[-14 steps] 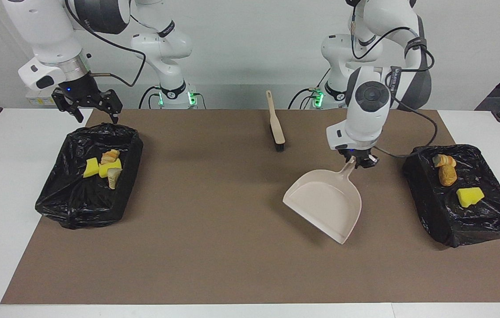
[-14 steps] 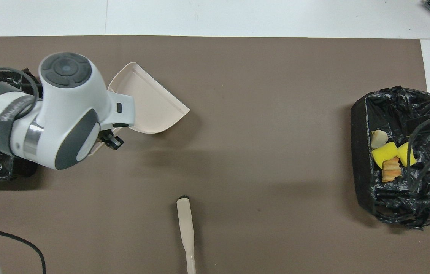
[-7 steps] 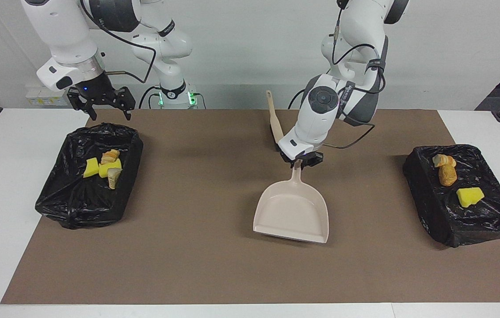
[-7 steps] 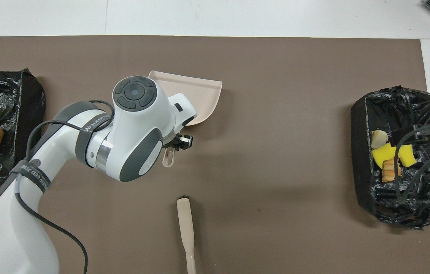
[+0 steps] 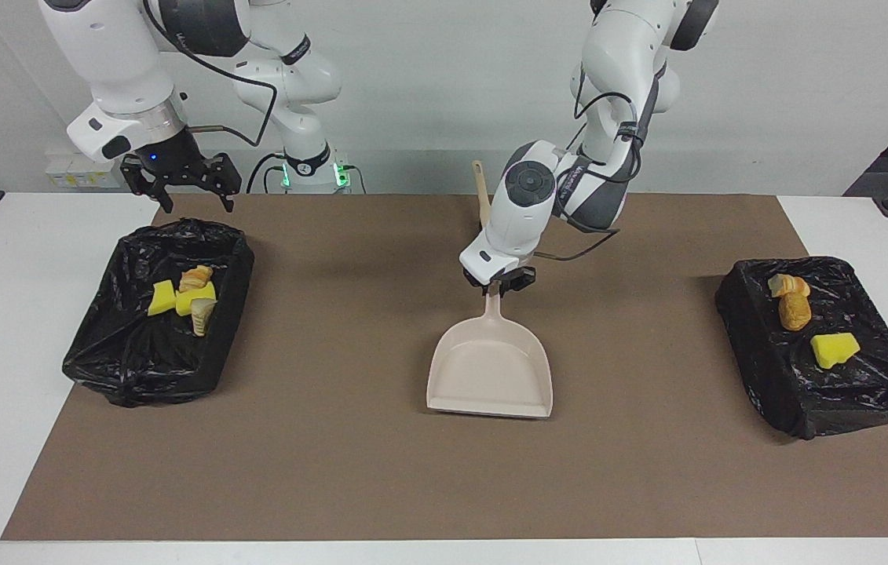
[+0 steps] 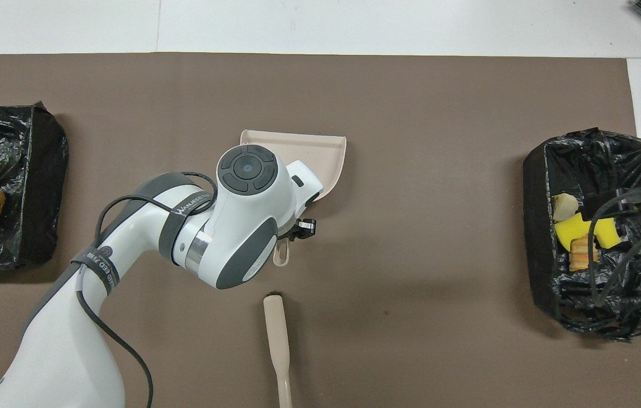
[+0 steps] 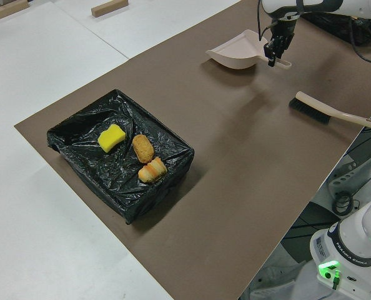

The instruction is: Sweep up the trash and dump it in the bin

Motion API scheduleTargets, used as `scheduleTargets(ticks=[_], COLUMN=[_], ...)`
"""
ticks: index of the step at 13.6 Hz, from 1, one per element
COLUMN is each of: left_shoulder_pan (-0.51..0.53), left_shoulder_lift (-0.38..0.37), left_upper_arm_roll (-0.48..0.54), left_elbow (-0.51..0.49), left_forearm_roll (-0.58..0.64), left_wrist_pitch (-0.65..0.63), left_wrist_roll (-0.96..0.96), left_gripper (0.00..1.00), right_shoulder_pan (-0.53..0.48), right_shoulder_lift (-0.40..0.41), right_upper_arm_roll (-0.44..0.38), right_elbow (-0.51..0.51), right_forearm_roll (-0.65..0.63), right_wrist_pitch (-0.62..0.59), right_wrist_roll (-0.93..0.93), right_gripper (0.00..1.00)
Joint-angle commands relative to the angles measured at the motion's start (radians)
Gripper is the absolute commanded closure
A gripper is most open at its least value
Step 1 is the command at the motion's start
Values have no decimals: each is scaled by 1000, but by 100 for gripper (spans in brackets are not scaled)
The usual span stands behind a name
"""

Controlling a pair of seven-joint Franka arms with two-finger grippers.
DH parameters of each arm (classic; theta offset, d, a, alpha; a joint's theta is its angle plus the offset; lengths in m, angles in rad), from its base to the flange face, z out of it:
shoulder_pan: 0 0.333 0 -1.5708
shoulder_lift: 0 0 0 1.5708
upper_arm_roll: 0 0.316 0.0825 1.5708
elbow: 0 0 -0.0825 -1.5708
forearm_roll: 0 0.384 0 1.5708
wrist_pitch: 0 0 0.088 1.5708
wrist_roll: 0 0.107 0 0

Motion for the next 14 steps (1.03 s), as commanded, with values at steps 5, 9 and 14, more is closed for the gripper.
scheduleTargets(ticks=[5,9,14], left_shoulder_pan=[8,40,187], left_shoulder_lift=[-80,-227,-370], left_upper_arm_roll=[24,194,299], left_elbow=[-31,-77,-87], left_forearm_roll=[-15,-15,-15], left_wrist_pitch=[-71,-186,-249], left_wrist_roll=[0,157,554], left_gripper=[0,0,0], right_shoulder_pan=[13,11,-2], right_shoulder_lift=[-27,-19,-10], right_upper_arm_roll=[6,6,5], right_elbow=[-25,-17,-2], right_forearm_roll=[62,48,19], right_wrist_pitch=[-4,-1,4], right_wrist_roll=[-10,-13,-29], right_gripper=[0,0,0])
